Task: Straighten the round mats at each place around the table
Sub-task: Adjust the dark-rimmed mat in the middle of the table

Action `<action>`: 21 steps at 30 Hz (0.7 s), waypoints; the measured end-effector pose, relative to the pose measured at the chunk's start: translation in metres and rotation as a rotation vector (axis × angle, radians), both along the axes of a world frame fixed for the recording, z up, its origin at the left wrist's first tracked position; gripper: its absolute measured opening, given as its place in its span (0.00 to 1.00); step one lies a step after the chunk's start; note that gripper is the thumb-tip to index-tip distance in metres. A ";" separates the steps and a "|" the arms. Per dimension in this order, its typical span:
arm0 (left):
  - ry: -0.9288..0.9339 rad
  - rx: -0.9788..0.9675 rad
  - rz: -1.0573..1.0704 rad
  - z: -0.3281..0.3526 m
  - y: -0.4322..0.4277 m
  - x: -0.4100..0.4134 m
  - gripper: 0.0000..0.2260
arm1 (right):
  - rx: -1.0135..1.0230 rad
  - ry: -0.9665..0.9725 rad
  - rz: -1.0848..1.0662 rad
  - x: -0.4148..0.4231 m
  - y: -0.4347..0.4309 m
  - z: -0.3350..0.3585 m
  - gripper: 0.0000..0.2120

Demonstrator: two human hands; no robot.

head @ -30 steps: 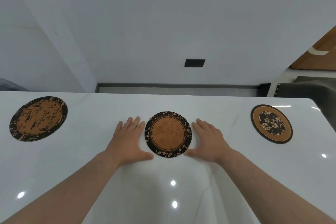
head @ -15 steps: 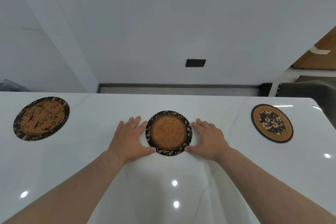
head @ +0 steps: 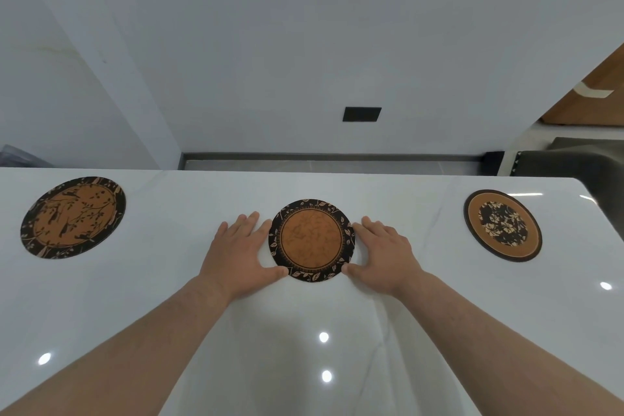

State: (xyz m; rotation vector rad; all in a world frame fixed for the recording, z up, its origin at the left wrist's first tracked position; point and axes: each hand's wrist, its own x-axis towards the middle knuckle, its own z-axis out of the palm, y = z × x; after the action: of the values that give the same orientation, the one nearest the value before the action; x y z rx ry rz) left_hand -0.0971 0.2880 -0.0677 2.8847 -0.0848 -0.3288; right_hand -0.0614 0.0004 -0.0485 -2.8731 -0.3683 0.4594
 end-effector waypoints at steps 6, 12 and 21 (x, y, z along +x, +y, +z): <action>-0.043 0.042 -0.028 0.001 -0.003 0.003 0.44 | 0.021 -0.004 -0.020 0.001 -0.001 0.001 0.46; -0.044 0.027 -0.019 0.001 -0.002 0.001 0.42 | -0.028 -0.043 0.005 0.003 0.002 0.001 0.44; -0.022 0.039 0.012 0.002 -0.008 0.009 0.42 | -0.047 -0.031 0.001 0.005 0.005 0.001 0.43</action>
State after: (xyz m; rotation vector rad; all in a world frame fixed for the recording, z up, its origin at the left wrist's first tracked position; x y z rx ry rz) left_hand -0.0880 0.2798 -0.0653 2.9264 -0.0651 -0.3000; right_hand -0.0563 0.0055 -0.0472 -2.9284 -0.3694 0.4305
